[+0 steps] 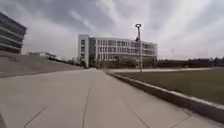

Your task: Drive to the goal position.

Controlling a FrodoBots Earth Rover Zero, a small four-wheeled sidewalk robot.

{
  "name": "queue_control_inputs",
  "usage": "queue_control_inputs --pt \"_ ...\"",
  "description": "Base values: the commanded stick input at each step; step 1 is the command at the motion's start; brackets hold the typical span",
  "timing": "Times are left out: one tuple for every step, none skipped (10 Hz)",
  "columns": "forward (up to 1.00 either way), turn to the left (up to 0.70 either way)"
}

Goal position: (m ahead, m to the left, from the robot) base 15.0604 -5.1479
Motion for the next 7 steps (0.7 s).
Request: queue_control_inputs --pt "0.7 0.0" --pt "0.7 0.0" --pt "0.7 0.0" --pt "0.7 0.0" --pt "0.7 0.03" --pt "0.7 0.1" --pt "0.7 0.2"
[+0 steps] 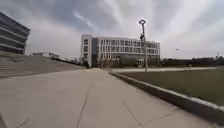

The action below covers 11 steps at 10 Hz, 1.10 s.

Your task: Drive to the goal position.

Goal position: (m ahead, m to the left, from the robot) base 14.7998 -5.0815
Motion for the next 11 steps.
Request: queue_control_inputs --pt "0.7 0.35" --pt "0.7 0.35" --pt "0.7 0.35" --pt "0.7 0.17" --pt "0.7 0.0" --pt "0.7 0.0" --pt "0.7 0.0" --pt "0.7 0.0" --pt "0.7 0.0" --pt "0.7 0.0" --pt "0.7 0.0"
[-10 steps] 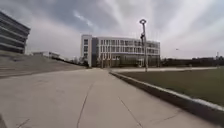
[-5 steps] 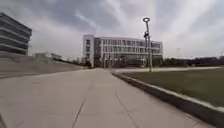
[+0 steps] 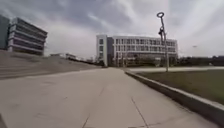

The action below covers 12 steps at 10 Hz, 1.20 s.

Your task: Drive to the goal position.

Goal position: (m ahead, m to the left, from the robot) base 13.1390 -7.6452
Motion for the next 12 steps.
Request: queue_control_inputs --pt "0.7 0.0" --pt "0.7 0.0" --pt "0.7 0.2" --pt "0.7 0.35" --pt "0.7 0.35" --pt "0.7 0.35" --pt "0.7 0.35" --pt "0.7 0.34" --pt "0.7 0.31" --pt "0.7 0.28" --pt "0.7 0.25" --pt "0.7 0.22"
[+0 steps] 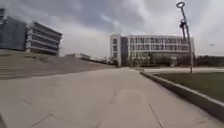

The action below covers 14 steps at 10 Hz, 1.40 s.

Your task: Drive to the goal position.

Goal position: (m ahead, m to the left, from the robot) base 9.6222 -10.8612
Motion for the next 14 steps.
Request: queue_control_inputs --pt "0.7 0.19" --pt "0.7 0.17" --pt "0.7 0.14" --pt "0.7 0.11" --pt "0.7 0.08" --pt "0.7 0.05" --pt "0.7 0.02" --pt "0.7 0.06" --pt "0.7 0.35" --pt "0.7 0.35" --pt "0.7 0.35" --pt "0.7 0.26" --pt "0.7 0.0" --pt "0.7 0.0"
